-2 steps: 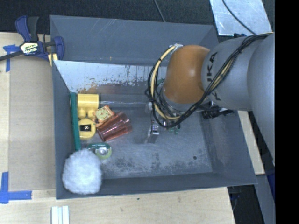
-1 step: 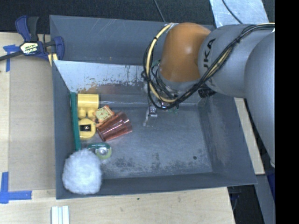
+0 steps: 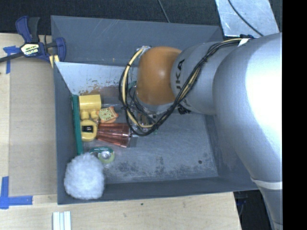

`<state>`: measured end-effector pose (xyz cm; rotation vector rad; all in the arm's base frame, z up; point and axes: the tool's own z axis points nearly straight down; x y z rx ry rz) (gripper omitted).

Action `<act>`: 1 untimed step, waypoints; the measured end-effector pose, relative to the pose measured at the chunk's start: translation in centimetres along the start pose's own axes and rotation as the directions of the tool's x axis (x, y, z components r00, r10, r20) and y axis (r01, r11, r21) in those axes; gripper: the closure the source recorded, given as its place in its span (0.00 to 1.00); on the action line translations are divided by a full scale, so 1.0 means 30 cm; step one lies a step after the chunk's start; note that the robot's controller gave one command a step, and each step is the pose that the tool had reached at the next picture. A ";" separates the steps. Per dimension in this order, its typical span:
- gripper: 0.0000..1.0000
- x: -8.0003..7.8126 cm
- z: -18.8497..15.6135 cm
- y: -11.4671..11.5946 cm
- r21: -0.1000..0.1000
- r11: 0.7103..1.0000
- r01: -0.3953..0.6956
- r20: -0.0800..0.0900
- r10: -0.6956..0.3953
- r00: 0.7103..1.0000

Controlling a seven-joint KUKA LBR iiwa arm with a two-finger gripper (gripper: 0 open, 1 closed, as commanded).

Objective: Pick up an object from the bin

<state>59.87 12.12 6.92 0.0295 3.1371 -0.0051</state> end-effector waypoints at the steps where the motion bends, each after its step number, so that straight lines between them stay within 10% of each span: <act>1: 0.00 0.004 -0.008 -0.004 -0.003 1.000 -0.014 0.002 0.014 1.000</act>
Offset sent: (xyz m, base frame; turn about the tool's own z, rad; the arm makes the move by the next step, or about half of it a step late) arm -0.0226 0.0130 0.0370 -0.2697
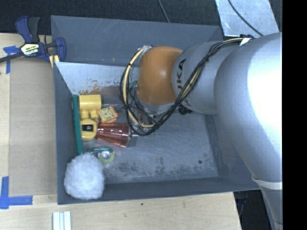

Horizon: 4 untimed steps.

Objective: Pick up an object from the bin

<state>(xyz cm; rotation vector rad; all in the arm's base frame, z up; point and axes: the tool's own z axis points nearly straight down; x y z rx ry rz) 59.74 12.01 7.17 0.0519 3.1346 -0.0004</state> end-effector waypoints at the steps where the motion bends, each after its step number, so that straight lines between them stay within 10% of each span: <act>1: 1.00 0.068 -0.118 0.044 0.002 0.960 0.279 -0.002 -0.279 0.960; 2: 1.00 0.068 -0.118 0.043 0.002 0.960 0.279 -0.002 -0.279 0.960; 4: 1.00 0.030 -0.618 0.090 0.002 0.956 0.295 0.006 -0.295 0.956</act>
Offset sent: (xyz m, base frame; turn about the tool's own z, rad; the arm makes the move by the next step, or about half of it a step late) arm 0.0000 0.0000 0.0000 0.0000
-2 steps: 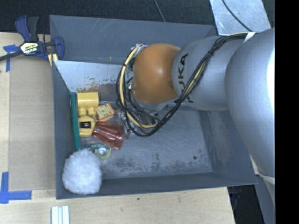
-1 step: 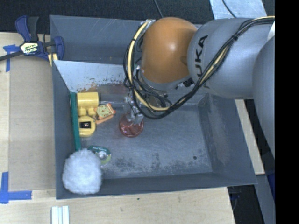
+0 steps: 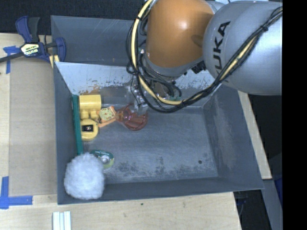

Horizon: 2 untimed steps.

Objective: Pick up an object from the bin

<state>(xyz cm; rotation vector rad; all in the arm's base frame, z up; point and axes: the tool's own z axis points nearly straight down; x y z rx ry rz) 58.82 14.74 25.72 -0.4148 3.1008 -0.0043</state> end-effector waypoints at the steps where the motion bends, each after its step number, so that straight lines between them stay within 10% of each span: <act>1: 1.00 -0.039 0.271 -0.016 0.000 0.990 0.138 -0.001 -0.138 0.990; 2: 1.00 -0.037 0.250 0.020 -0.001 0.976 0.216 -0.001 -0.216 0.976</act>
Offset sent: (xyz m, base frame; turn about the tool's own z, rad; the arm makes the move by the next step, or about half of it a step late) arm 0.0081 0.0189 -0.0324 -0.2668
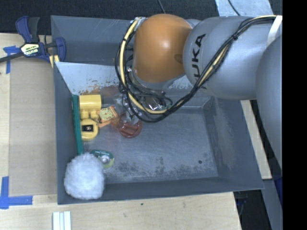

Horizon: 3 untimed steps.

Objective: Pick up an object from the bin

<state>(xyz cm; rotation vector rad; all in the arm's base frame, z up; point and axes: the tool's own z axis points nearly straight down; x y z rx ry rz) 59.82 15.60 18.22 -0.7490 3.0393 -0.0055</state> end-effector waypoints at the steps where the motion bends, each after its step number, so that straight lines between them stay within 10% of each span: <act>1: 1.00 -0.012 -0.031 0.001 0.002 1.000 0.025 0.008 -0.025 1.000; 2: 1.00 0.145 -0.161 -0.237 0.001 0.998 0.065 0.004 -0.065 0.998; 3: 1.00 0.165 -0.190 -0.294 0.008 0.999 0.049 0.011 -0.049 0.999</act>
Offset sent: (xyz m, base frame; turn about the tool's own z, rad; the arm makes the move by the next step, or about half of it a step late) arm -0.0079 -0.0991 0.0605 -0.0697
